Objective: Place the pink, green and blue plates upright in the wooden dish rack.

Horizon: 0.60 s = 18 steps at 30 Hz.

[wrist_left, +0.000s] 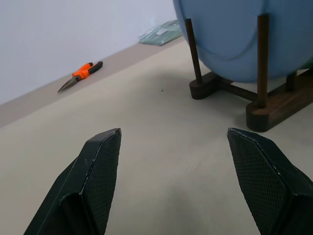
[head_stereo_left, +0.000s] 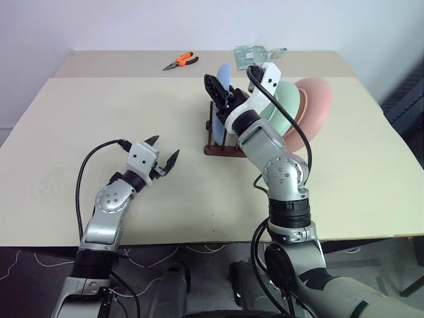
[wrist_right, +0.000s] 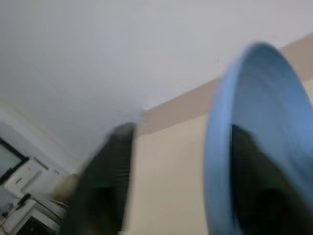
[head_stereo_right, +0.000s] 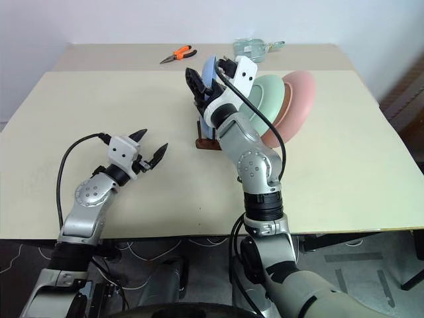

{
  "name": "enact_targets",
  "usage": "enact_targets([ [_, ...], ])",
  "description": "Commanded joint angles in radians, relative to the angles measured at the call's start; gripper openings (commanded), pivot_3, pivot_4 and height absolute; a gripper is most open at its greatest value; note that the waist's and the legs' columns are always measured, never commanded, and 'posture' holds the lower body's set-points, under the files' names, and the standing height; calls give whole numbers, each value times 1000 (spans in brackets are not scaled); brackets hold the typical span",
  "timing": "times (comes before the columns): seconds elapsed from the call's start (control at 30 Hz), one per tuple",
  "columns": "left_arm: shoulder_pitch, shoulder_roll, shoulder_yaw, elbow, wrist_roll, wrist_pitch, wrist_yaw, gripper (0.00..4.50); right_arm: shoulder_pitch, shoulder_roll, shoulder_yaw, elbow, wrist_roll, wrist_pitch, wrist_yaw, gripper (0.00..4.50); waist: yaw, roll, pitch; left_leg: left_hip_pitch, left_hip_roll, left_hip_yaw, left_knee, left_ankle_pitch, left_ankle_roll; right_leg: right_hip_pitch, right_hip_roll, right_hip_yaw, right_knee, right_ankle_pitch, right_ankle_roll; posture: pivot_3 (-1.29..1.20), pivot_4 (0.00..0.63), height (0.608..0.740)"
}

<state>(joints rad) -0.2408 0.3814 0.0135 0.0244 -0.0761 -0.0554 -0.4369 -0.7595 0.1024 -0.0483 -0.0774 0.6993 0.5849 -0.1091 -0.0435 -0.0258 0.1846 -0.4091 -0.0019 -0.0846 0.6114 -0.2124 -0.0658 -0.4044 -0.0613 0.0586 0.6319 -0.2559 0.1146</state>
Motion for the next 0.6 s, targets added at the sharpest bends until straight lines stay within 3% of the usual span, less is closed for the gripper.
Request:
enact_targets([
  [0.03,-3,-5,0,-29,1,-19,-1,3546,-29,-27,42,-66,-69,-26,45,3959,0,0,0,0,0,0,0,0,0,0,0,0,0,0,0,0,150,740],
  [0.3,-4,-9,-4,-31,4,-17,0,3546,-48,-102,82,-85,-218,-75,105,3959,0,0,0,0,0,0,0,0,0,0,0,0,0,0,0,0,150,740],
  [0.53,-17,-11,-11,-33,4,-20,-14,3546,-70,-244,55,-131,-304,-80,187,3959,1,0,0,0,0,0,0,0,0,0,0,0,0,0,0,0,150,740],
  [0.6,-26,-15,-19,-37,-2,-16,-26,3546,-46,-327,55,-172,-339,-89,242,3404,3,0,0,0,0,0,0,0,0,0,0,0,-1,0,0,0,150,740],
])
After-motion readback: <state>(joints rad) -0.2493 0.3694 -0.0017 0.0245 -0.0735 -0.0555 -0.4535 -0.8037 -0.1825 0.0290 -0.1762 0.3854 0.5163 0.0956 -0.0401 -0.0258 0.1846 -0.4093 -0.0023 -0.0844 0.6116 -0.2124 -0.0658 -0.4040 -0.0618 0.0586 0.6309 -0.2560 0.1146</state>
